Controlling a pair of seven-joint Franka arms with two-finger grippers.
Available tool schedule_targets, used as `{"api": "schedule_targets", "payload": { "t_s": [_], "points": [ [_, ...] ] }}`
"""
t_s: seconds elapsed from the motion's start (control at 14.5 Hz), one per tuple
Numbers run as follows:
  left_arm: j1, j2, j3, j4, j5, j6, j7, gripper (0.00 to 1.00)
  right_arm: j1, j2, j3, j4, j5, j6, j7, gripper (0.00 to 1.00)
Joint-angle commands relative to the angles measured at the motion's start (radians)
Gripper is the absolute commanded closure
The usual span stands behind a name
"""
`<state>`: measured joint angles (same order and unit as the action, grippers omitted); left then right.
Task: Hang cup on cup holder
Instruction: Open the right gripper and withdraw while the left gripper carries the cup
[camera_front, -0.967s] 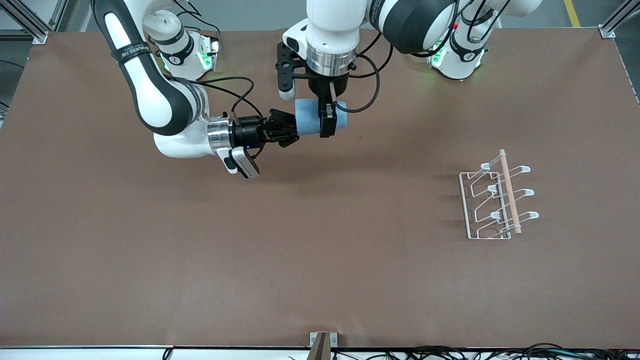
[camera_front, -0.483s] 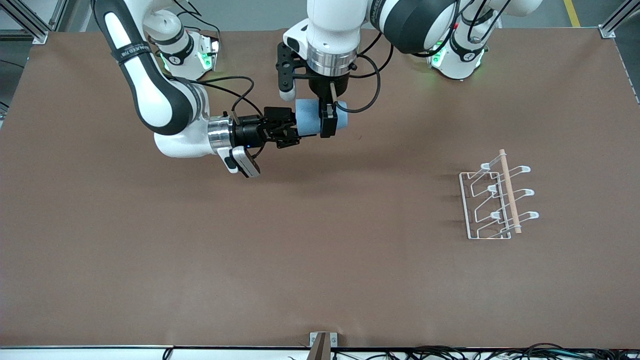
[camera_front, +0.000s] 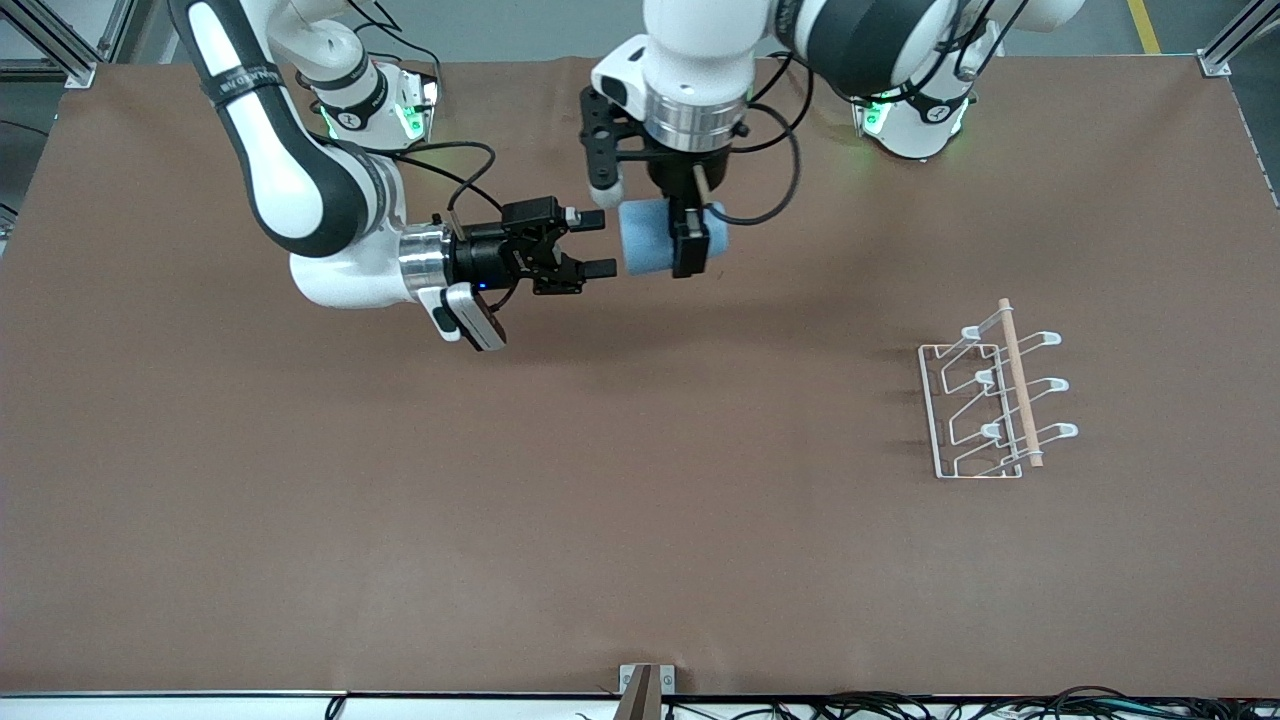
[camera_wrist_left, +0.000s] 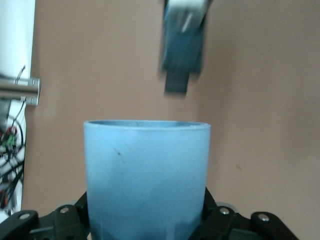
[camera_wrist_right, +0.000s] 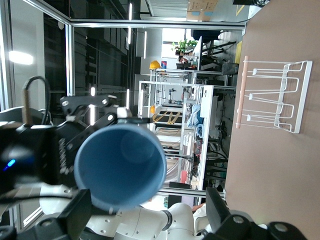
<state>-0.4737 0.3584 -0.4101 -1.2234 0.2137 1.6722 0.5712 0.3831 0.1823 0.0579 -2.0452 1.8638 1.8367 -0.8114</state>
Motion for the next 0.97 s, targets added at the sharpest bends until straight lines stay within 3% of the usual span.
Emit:
{"api": "schedule_targets", "payload": {
  "t_s": [0.0, 0.21, 0.55, 0.76, 0.9],
  "points": [
    [0.042, -0.045, 0.002, -0.007, 0.021, -0.102, 0.03, 1.0, -0.058, -0.087, 0.002, -0.058, -0.081, 0.006, 0.067, 0.0],
    [0.122, -0.062, 0.004, -0.016, 0.045, -0.284, 0.076, 1.0, -0.183, -0.177, 0.002, -0.046, -0.411, 0.003, 0.277, 0.0],
    [0.142, -0.047, 0.004, -0.126, 0.263, -0.292, 0.157, 1.0, -0.355, -0.291, 0.002, -0.018, -1.034, -0.004, 0.501, 0.0],
    [0.168, -0.038, 0.005, -0.183, 0.373, -0.292, 0.171, 1.0, -0.443, -0.284, 0.003, 0.042, -1.3, -0.001, 0.598, 0.0],
    [0.172, -0.004, 0.007, -0.211, 0.45, -0.292, 0.17, 1.0, -0.473, -0.284, 0.002, 0.072, -1.428, 0.004, 0.607, 0.0]
  ]
}}
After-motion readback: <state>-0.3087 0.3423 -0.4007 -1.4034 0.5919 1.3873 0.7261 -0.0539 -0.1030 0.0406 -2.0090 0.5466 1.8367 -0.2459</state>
